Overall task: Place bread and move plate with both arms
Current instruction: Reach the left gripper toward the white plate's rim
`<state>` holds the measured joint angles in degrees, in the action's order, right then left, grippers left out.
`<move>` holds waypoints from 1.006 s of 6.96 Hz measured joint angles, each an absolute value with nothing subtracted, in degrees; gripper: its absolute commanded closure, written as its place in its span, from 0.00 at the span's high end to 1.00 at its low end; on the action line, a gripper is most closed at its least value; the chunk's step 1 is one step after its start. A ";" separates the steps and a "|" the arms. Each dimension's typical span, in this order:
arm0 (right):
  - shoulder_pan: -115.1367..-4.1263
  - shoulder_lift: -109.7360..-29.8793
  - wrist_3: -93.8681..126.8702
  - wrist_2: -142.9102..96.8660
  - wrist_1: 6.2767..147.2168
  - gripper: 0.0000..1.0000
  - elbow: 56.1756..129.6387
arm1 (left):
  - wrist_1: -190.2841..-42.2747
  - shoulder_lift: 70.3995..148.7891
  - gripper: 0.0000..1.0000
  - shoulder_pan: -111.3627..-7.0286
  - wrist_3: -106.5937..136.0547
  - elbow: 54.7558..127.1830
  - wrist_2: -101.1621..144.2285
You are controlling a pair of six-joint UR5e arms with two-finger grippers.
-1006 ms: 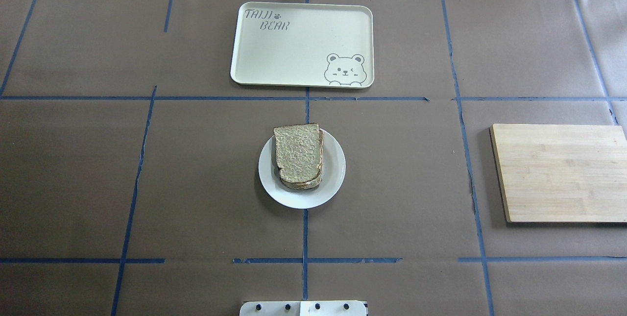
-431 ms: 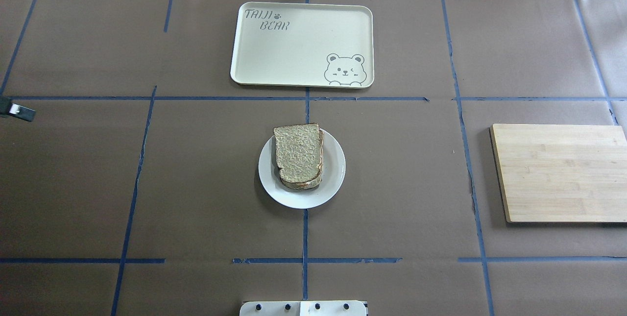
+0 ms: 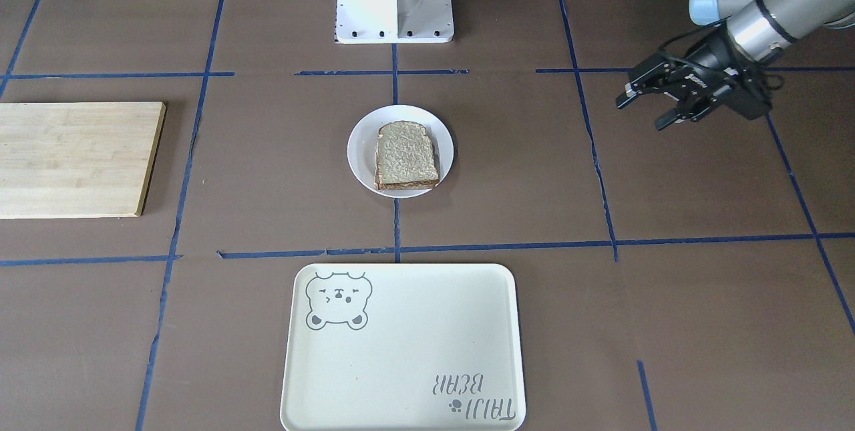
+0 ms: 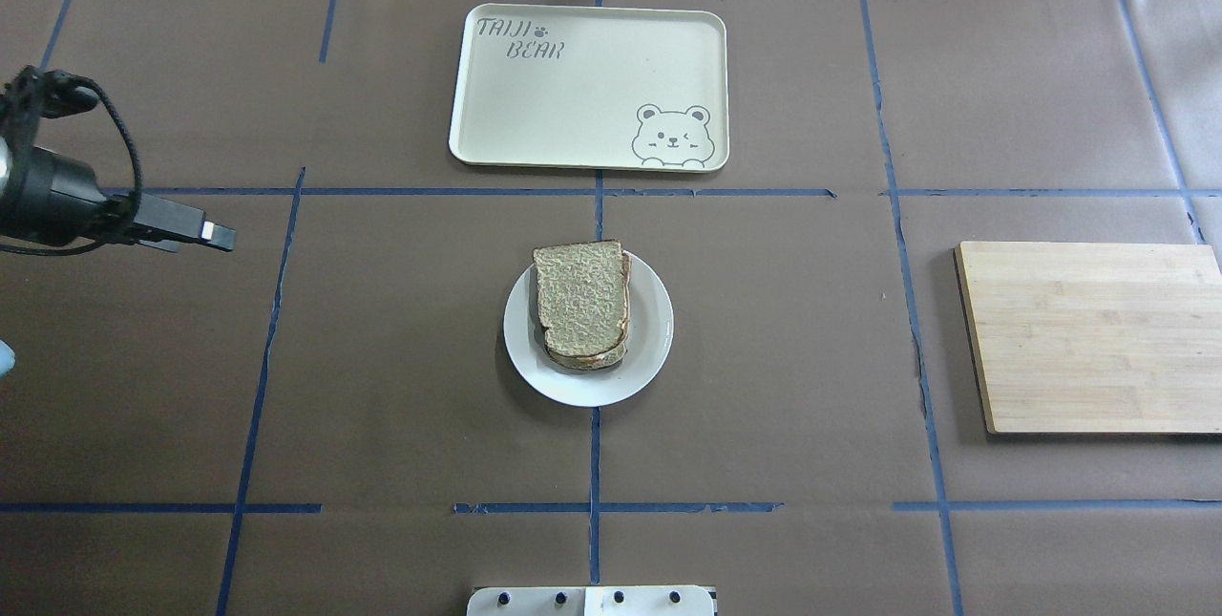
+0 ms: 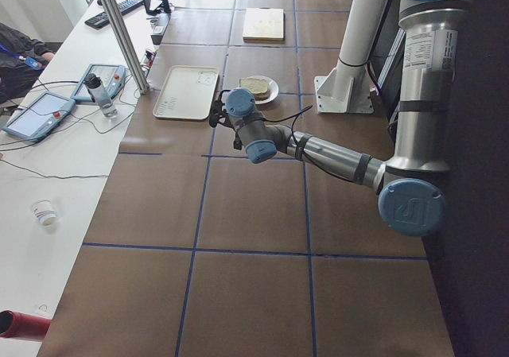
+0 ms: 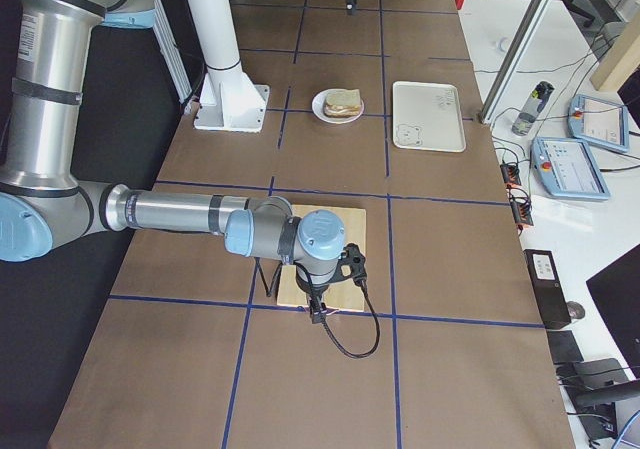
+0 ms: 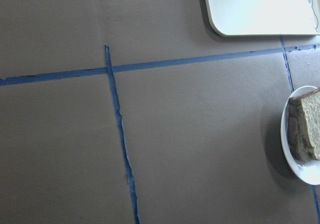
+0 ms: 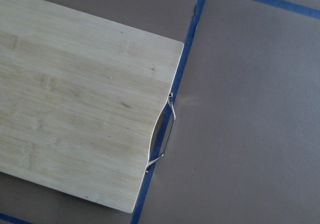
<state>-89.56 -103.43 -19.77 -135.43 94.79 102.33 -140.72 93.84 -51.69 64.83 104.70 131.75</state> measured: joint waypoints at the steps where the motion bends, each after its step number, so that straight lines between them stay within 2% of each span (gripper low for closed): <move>1: -89.56 -103.44 -19.77 -135.49 94.77 1.00 102.37 | -145.05 96.75 1.00 -45.59 71.87 103.28 123.41; 3: -89.56 -103.45 -19.78 -135.52 94.75 1.00 102.31 | -156.56 102.53 1.00 -34.60 81.93 97.20 107.50; 5: -89.56 -103.45 -19.77 -135.55 94.75 1.00 102.24 | -161.48 108.26 0.99 -29.21 86.94 91.91 101.49; 6: -89.56 -103.45 -19.78 -135.59 94.75 1.00 102.22 | -163.15 110.06 0.90 -27.08 87.64 89.82 99.40; 7: -89.56 -103.45 -19.78 -135.61 94.75 1.00 102.22 | -165.17 110.93 0.86 -25.30 87.86 88.32 97.93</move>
<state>-89.56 -103.45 -19.78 -135.61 94.75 102.22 -165.17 110.93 -25.30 87.86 88.32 97.93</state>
